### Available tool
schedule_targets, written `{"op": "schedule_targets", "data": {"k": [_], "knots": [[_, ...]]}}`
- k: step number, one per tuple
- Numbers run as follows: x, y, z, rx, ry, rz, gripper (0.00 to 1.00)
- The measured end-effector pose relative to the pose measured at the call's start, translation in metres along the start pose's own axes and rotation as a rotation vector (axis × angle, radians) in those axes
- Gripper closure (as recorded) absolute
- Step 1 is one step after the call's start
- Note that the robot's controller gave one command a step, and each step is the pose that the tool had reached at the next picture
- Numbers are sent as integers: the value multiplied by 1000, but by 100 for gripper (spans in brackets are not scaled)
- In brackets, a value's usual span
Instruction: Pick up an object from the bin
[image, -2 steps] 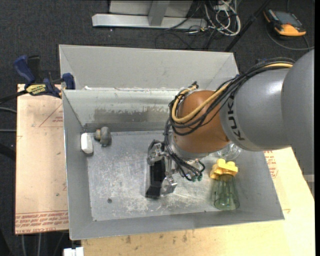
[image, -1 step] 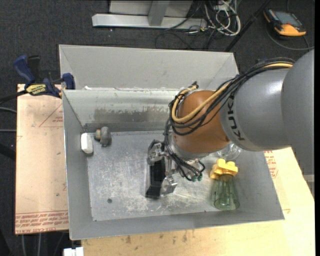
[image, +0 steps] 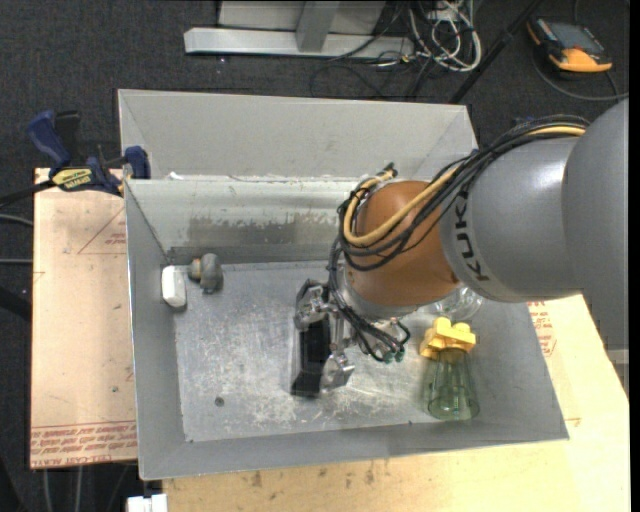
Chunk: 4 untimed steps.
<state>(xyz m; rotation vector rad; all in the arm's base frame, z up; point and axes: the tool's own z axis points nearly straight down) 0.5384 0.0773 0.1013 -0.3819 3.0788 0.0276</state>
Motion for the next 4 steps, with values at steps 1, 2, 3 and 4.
{"op": "schedule_targets", "data": {"k": [1,2,3,4], "knots": [[0,0,0,0,0,0,100],[0,0,0,0,0,0,100],[0,0,0,0,0,0,100],[0,0,0,0,0,0,100]]}}
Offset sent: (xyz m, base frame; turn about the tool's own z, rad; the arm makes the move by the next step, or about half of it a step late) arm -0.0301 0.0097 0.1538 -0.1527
